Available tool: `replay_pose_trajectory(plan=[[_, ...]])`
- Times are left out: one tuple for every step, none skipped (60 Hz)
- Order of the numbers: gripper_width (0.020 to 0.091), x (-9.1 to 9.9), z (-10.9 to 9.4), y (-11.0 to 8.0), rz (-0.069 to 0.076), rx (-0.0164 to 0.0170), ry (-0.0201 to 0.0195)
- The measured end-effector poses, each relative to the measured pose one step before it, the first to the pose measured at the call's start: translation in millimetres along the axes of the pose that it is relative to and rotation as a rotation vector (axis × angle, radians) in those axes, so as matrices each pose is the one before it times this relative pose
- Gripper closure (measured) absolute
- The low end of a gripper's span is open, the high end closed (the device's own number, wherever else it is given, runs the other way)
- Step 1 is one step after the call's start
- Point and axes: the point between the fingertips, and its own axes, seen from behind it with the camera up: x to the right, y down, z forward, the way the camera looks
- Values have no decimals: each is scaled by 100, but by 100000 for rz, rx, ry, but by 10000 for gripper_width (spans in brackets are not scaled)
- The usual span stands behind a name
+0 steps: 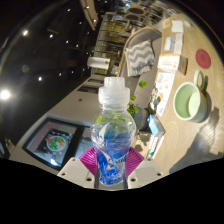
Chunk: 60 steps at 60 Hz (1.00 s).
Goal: Pour water
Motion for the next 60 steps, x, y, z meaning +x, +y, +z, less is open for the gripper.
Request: replay_pose_trajectory(plan=[[784,-653,71,184,5970,-284,-1625],[787,352,602,-344,5336,-191,-1971],[789,428,981,-127,4481,173,-1189],[788,166,334,-186,4527,-117,-1215],[787,220,243,-252,4074,18,-862],[786,266,240,-261,3605,292,-491],[785,270,196,-262,3190,432,-328],[787,256,193,-233,2868,321,-310],[786,227,250,-84,2517,125,-379],[785,215,164,-115,2532,-40,-335],[784,4,-389,-212,3108,-128,-400],[785,287,480,-140,2697,350,-252],[785,222,206,-123,2696,290,-416],[785,180,168,-120,2952,52,-680],[787,120,135,-123,3291,-6,-856],[786,158,109,-191,3530,169,-755],[786,159,112,-265,3578,384,-660],[787,-281,-840,-406,3512,218,-425],[787,372,812,-299,2846,340,-612],[786,61,15,-358,2704,474,-758],[787,64,-11,-356,2173,664,-613],[787,94,-79,-328,1781,725,-436],[786,87,-40,-284,1232,502,-369],[788,6,-25,-210,802,256,-566],[786,-246,-534,61,930,-112,-600],[786,178,651,-162,102,-21,25],[786,93,24,-59,-94,16,158],[786,69,-31,-13,-290,-28,446],[785,57,-45,17,-396,-108,470],[786,-3,-38,37,-451,-107,376],[786,6,-47,18,-418,-32,415],[786,-103,-404,-81,-312,-173,110],[787,197,417,-2,-934,-200,684],[786,25,63,74,-1164,-231,769],[785,10,30,49,-1605,-209,918],[788,34,-10,58,-2161,-218,1105],[787,-11,-484,160,-2579,-183,1104],[787,-41,-210,51,-2942,-345,1189],[787,37,257,82,-3610,-69,1601],[787,-85,-40,26,-3746,-177,1270],[785,-146,-63,-23,-4040,-155,1215],[787,-189,-50,-42,-4261,-127,1160],[787,-280,-89,-34,-4425,-130,1097],[786,-302,-78,-86,-4580,-77,1070],[788,-313,-514,-148,-4721,-18,770],[787,-346,-113,-218,-5066,130,1007],[786,-383,-188,-292,-5324,267,925],[786,-384,-167,-371,-5489,435,881],[785,-606,-797,-336,-5243,610,618],[787,-362,185,-498,-6091,796,1444],[786,-366,-125,-571,-6172,789,948],[784,-386,-217,-673,-6315,890,883],[782,-388,-242,-747,-6268,961,727],[782,-386,-274,-747,-6156,937,469],[782,-358,-319,-800,-6064,891,380],[782,-287,-340,-813,-5944,835,576],[782,-38,-983,-1149,-5654,1105,-49],[782,4,55,-817,-5942,914,1035],[782,-88,-290,-904,-5916,1212,777],[782,9,-297,-919,-5593,1268,861]])
